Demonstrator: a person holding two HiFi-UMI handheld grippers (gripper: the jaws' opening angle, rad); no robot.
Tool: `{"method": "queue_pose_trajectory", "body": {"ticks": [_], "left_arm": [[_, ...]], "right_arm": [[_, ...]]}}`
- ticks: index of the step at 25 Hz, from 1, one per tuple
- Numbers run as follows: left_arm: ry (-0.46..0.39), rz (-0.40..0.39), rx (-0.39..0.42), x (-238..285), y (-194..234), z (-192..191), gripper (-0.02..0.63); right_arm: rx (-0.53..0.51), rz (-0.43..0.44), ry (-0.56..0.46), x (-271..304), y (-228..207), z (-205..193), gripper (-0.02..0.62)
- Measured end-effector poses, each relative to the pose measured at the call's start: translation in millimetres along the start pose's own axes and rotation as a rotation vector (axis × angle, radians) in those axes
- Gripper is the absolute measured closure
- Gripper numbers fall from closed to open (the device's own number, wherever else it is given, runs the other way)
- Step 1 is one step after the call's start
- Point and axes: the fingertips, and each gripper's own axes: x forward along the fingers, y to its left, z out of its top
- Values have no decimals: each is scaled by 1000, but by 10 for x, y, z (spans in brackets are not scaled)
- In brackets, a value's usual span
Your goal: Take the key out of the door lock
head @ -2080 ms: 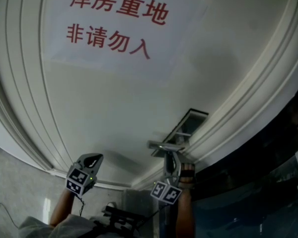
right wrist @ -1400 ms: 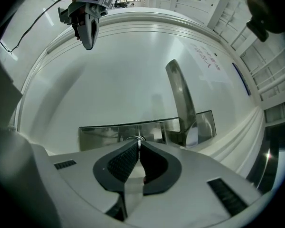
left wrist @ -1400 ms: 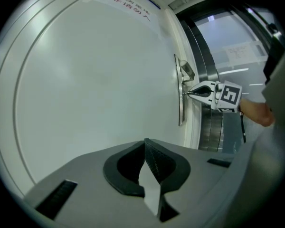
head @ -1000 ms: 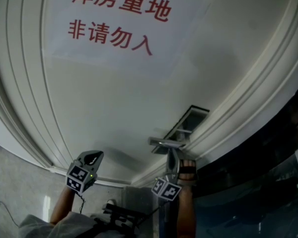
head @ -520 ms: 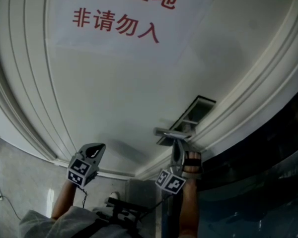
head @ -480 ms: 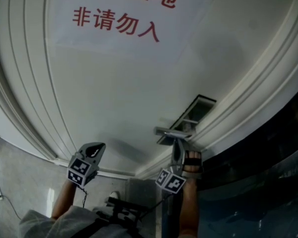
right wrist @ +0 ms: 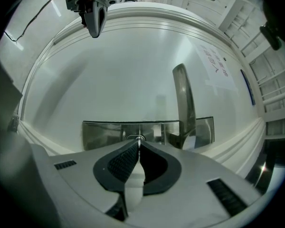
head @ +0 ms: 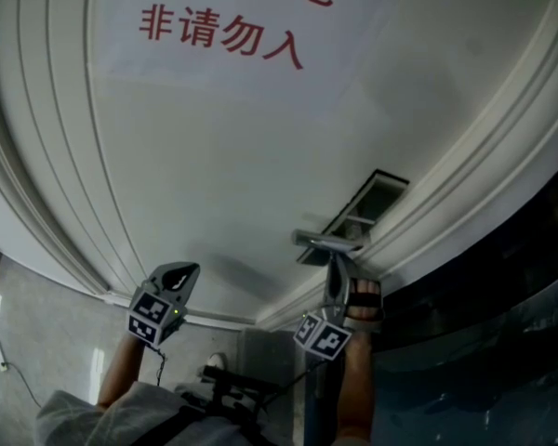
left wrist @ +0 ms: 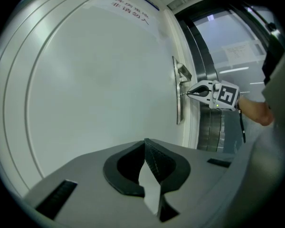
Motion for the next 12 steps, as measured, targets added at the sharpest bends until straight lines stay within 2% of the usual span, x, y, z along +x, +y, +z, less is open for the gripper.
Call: {"method": "queue_pose_trajectory", "body": {"ticks": [12], "left_arm": [[-3, -11, 6, -30, -27, -14, 601]], "right_arm": [[24, -3, -1, -107, 20, 1, 574]]}}
